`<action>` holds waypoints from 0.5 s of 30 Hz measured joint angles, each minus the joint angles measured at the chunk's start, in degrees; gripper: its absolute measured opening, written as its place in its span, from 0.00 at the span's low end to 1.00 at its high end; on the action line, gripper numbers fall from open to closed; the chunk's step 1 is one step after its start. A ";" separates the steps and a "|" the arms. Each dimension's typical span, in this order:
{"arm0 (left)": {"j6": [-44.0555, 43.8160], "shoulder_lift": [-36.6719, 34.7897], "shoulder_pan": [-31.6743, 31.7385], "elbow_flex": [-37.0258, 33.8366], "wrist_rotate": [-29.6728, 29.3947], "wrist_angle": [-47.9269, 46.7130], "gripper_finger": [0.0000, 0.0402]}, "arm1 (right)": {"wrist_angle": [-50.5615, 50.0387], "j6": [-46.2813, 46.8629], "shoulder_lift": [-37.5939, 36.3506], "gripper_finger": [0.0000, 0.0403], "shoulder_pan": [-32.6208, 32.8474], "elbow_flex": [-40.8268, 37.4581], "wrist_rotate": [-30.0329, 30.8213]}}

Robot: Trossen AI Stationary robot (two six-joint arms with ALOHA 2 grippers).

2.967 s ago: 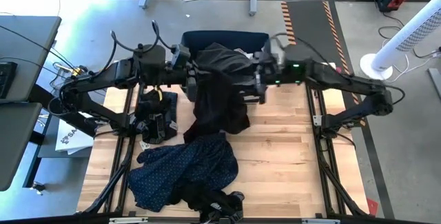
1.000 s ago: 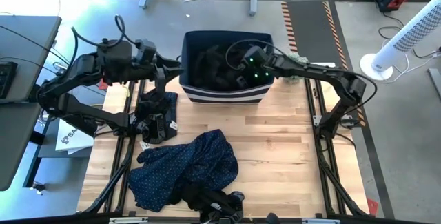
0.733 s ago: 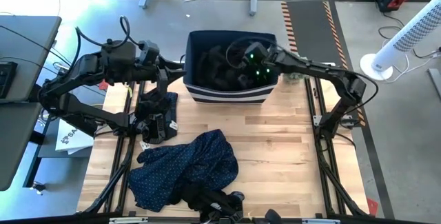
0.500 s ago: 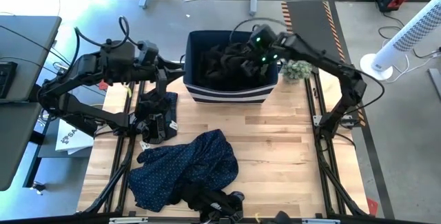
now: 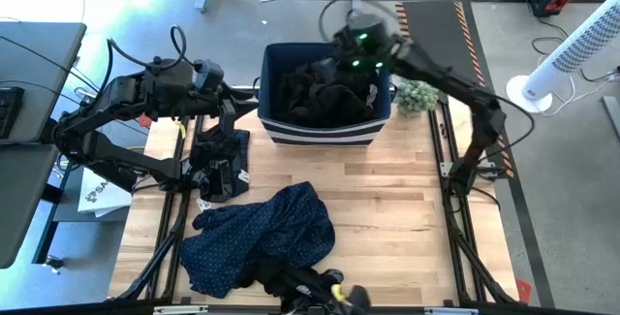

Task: Sort clothes
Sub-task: Put the black shirt into the laundry bin

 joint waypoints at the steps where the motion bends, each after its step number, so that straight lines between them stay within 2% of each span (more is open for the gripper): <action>1: -0.03 0.00 0.01 0.00 0.00 -0.27 0.48 | -0.13 0.15 1.36 0.48 0.00 -0.81 -0.70; 9: -0.98 0.00 0.01 0.00 0.15 -2.40 0.48 | -0.96 -3.54 12.86 0.48 0.13 -10.81 3.03; 15: -0.97 0.02 0.01 0.00 0.21 -4.14 0.48 | -0.49 -2.20 16.87 0.48 -0.50 -11.19 2.77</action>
